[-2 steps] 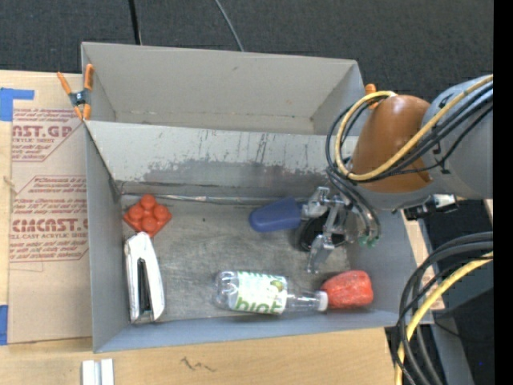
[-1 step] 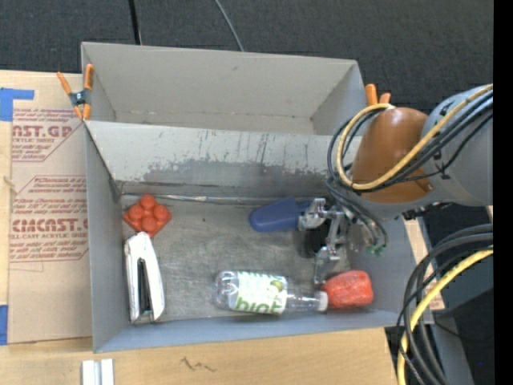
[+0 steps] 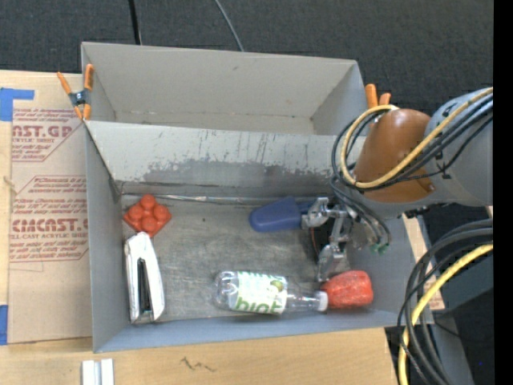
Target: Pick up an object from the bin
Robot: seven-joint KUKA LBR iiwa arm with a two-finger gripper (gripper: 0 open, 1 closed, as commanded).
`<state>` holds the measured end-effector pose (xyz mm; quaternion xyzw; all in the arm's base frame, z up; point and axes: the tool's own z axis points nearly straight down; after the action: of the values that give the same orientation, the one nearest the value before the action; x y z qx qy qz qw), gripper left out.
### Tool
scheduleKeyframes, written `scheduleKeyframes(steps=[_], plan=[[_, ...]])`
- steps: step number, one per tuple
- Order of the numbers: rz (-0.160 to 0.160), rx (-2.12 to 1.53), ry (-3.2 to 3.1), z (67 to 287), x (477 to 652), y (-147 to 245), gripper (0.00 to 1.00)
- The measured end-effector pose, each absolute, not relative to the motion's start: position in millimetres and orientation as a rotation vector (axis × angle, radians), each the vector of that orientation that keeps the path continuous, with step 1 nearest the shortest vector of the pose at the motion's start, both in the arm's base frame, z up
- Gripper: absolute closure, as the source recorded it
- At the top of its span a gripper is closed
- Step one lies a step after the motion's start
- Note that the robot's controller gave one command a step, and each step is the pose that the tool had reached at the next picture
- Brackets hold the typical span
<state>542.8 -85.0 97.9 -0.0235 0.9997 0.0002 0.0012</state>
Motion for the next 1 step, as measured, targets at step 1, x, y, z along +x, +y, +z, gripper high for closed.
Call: scheduleKeyframes(steps=[1], plan=[[0.001, 0.317, 3.124, 82.8, 549.8, -77.4, 0.00]])
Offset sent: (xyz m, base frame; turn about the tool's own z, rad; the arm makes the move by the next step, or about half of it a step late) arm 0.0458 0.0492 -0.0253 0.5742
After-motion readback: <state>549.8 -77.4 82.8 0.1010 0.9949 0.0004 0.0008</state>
